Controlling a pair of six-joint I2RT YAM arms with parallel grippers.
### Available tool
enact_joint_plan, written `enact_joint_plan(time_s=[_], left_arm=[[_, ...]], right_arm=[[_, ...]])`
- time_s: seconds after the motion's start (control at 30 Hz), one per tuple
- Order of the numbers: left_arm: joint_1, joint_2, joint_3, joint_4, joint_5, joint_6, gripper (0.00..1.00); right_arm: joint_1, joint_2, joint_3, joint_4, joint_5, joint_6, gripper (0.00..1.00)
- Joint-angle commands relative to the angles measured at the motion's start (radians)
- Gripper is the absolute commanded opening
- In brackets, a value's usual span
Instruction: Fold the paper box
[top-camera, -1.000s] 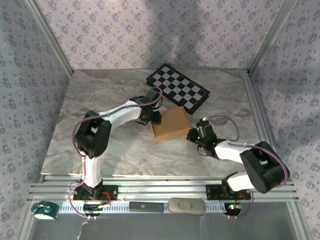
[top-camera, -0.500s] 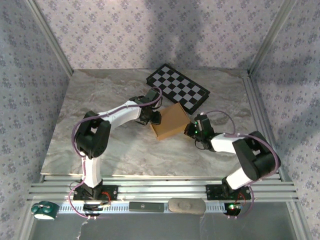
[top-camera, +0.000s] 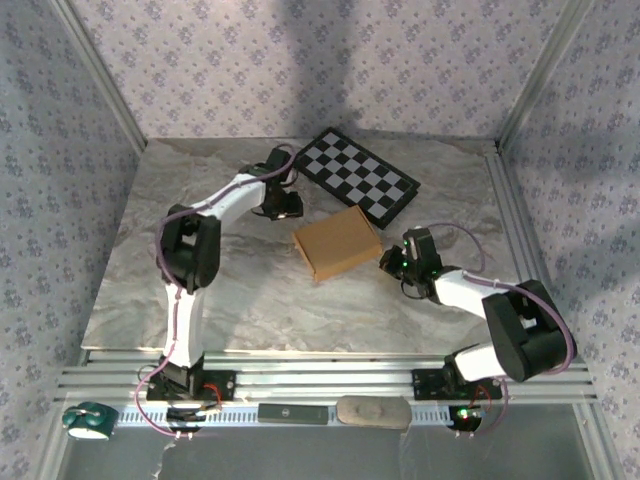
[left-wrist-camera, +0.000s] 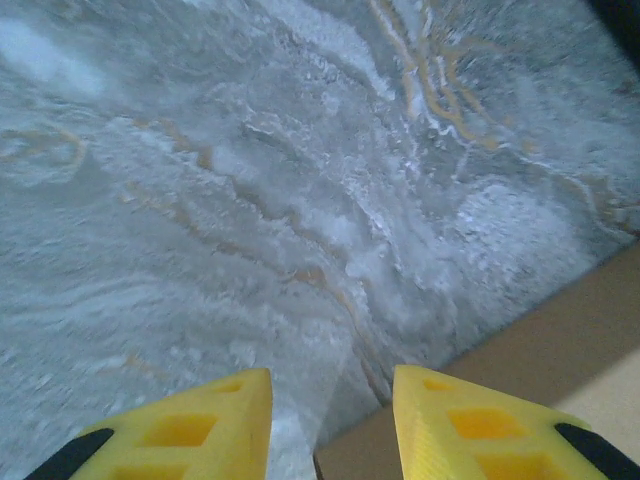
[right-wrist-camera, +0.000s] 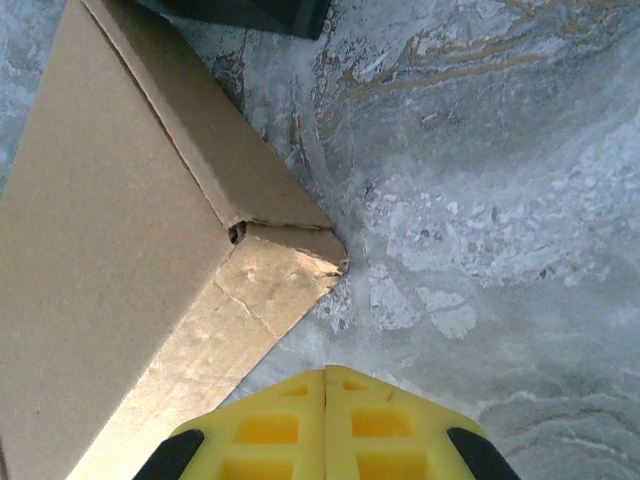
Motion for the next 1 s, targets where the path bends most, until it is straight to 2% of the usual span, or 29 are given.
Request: enact_joint_plan(time_s=[0.0, 0.17, 0.33, 0.57, 0.77, 0.97], left_arm=[[-0.024, 0.053, 0.074, -0.035, 0.064, 0.027, 0.36], [-0.028, 0.092, 0.056, -0.012, 0.114, 0.030, 0.33], [-0.048, 0.028, -0.052, 0.055, 0.119, 0.016, 0.33], [-0.077, -0.030, -0.133, 0.084, 0.153, 0.020, 0.32], [-0.117, -0.068, -0.180, 0.103, 0.152, 0.012, 0.32], [-0.128, -0.124, -0.252, 0.135, 0.150, -0.009, 0.32]], right_arm=[[-0.025, 0.046, 0.045, -0.064, -0.037, -0.010, 0.08], [-0.046, 0.137, 0.101, -0.098, -0.047, -0.027, 0.07], [-0.059, 0.164, 0.136, -0.129, -0.029, -0.064, 0.07], [-0.042, 0.277, 0.247, -0.147, -0.098, -0.110, 0.07], [0.025, 0.281, 0.290, -0.149, -0.083, -0.113, 0.07], [0.021, 0.267, 0.290, -0.186, -0.076, -0.135, 0.07]])
